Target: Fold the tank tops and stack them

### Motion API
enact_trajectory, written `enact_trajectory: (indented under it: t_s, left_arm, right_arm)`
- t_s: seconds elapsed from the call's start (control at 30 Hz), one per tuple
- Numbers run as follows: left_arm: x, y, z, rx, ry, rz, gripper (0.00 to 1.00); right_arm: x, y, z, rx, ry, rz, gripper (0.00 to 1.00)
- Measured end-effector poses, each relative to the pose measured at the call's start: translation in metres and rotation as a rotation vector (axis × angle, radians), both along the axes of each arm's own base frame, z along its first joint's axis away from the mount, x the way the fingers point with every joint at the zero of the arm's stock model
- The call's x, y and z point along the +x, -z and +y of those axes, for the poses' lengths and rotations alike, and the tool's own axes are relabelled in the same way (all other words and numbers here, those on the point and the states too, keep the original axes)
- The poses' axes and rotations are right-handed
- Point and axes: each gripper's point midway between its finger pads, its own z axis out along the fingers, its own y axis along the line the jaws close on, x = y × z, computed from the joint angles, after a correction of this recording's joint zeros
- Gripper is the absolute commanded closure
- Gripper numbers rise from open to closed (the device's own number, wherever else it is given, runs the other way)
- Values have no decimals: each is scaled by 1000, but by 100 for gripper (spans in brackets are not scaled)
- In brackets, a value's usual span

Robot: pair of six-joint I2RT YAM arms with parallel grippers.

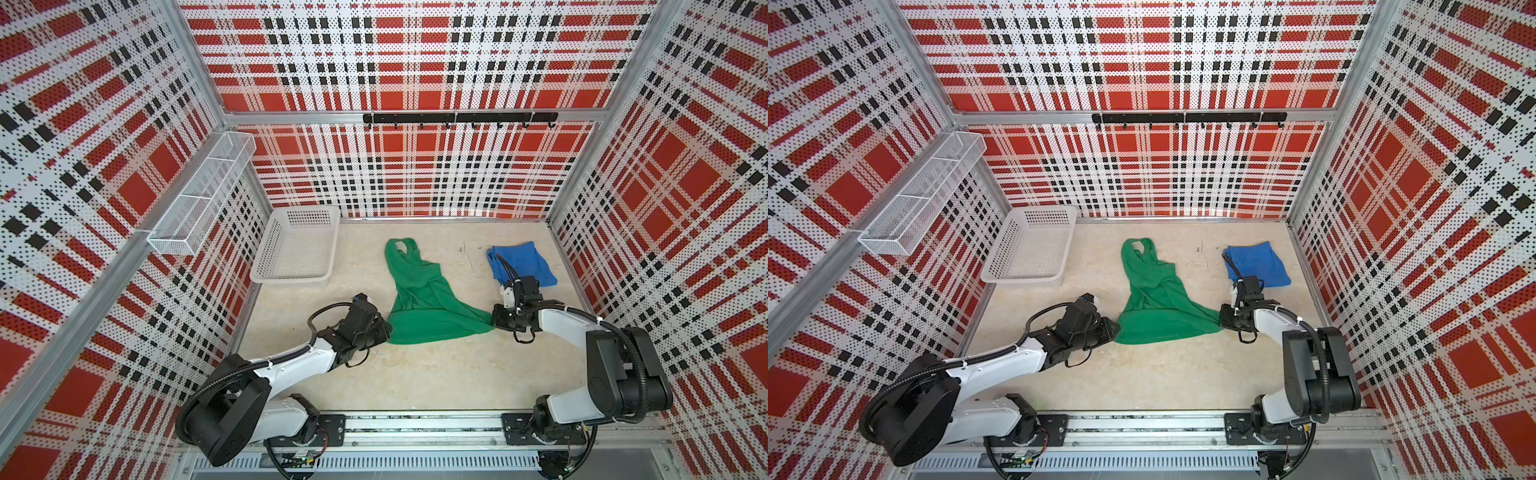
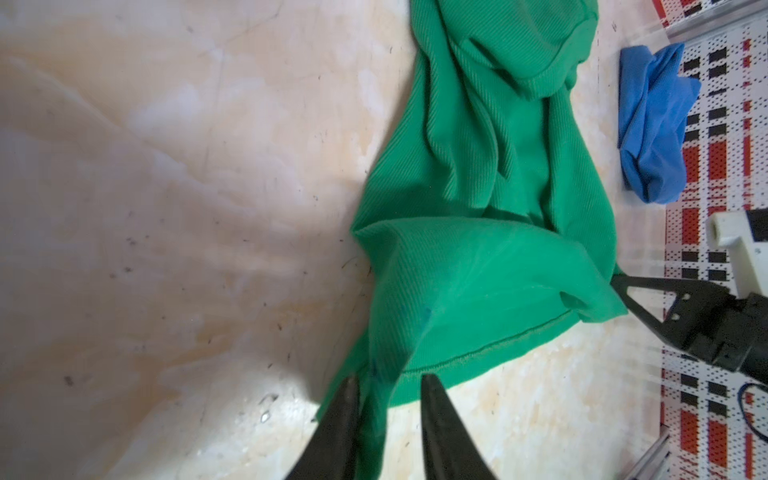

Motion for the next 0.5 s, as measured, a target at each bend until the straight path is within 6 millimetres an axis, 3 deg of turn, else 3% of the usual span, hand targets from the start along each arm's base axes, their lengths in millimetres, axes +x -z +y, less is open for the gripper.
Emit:
enact_trajectory:
  t_s: [0.13, 0.23, 0.33, 0.43, 0.5]
  left_arm:
    - [-1, 0, -4, -10, 10, -1, 32]
    - [-1, -2, -4, -18, 8, -7, 27]
    - [-3, -5, 1, -33, -6, -17, 31]
    - [-3, -5, 5, -45, -23, -18, 53]
    - [-5, -1, 6, -51, -26, -12, 59]
  right_arm:
    - [1, 0, -7, -25, 38, -1, 100]
    - [1, -3, -15, -31, 88, -11, 100]
    - [-3, 0, -27, -15, 149, -13, 100]
    - [-5, 3, -34, 4, 189, -17, 100]
    - [-4, 3, -34, 13, 196, -22, 100]
